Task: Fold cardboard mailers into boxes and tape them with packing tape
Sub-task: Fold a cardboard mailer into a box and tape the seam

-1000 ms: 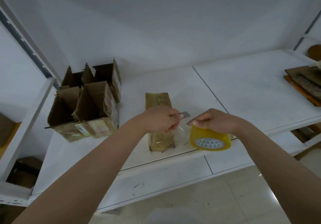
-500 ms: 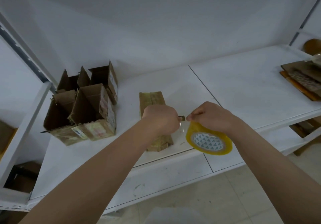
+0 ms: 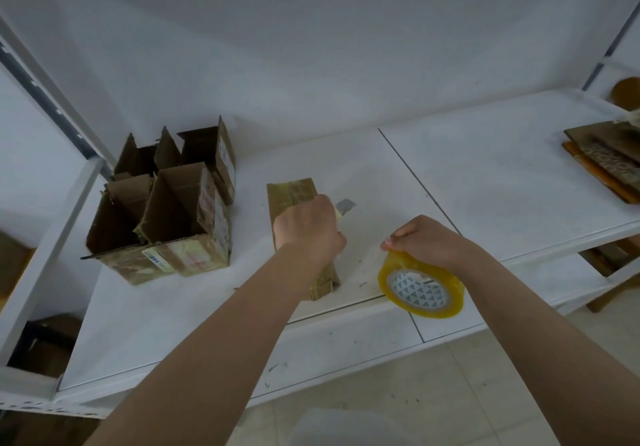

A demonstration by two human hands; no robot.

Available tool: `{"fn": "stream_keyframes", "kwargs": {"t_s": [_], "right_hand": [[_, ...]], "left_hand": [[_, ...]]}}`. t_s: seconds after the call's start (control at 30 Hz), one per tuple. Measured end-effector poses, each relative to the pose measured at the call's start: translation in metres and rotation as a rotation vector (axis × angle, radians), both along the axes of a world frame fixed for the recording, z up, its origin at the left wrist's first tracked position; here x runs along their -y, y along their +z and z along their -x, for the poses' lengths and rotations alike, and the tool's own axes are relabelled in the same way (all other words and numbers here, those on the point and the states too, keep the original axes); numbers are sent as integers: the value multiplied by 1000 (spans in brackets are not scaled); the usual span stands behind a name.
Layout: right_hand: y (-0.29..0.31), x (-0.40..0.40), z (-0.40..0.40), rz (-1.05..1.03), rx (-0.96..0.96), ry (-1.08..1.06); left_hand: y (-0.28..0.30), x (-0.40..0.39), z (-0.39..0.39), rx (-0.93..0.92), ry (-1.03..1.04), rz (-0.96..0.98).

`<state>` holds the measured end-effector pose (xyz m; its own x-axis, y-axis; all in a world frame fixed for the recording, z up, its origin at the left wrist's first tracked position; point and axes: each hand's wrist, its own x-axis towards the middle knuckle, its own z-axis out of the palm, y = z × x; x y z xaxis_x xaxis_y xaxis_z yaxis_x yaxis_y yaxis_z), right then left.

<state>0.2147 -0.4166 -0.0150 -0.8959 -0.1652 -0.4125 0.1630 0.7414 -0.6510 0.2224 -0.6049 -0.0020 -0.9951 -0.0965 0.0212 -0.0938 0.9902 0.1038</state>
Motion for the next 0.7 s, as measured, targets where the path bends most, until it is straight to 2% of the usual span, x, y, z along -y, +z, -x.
{"fn": "stream_keyframes", "kwargs": {"t_s": [0.13,0.23,0.33,0.43,0.53,0.63,0.7], "right_hand": [[-2,1,0,16,-1,8],[1,-1,1,21,-19,11],[5,-1,4,18,-43,8],[7,-1,5,40,-60,3],[8,-4,6,55,-65,-4],[8,-10,9,78,-69,-19],[9,-15,11,77,-71,-42]], "left_hand": [[2,-2,2,35,-36,-7],[6,3,7,-77,8,-95],[11,8,16,-142,106,31],[11,11,20,-13,138,149],[13,19,21,32,14,96],[20,33,17,102,-290,-51],[25,39,16,85,-346,-89]]}}
